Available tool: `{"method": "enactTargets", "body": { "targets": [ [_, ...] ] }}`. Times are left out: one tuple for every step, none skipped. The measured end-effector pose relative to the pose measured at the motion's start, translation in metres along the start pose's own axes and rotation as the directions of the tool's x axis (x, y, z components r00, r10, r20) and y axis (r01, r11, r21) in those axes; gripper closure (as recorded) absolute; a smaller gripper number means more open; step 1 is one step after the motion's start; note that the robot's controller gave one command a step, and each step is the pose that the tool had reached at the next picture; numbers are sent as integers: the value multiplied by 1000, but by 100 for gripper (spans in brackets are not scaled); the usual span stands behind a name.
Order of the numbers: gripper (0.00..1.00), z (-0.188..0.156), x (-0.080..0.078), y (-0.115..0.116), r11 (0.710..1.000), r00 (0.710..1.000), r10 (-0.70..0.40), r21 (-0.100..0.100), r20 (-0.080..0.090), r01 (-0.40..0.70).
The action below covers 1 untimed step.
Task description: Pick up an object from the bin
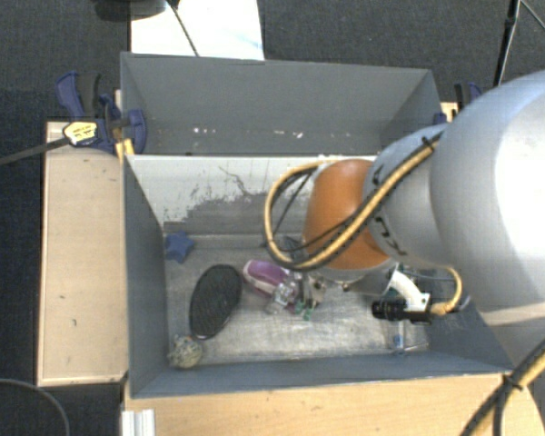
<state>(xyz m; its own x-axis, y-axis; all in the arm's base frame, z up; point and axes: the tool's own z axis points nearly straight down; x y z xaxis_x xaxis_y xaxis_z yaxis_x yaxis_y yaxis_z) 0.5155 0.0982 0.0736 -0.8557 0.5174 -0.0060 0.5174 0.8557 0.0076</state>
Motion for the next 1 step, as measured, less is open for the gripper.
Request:
{"method": "enactTargets", "body": {
  "targets": [
    [100, -77, -2, 2, 1000, 1000, -2, 3, 0, 2]
  ]
}}
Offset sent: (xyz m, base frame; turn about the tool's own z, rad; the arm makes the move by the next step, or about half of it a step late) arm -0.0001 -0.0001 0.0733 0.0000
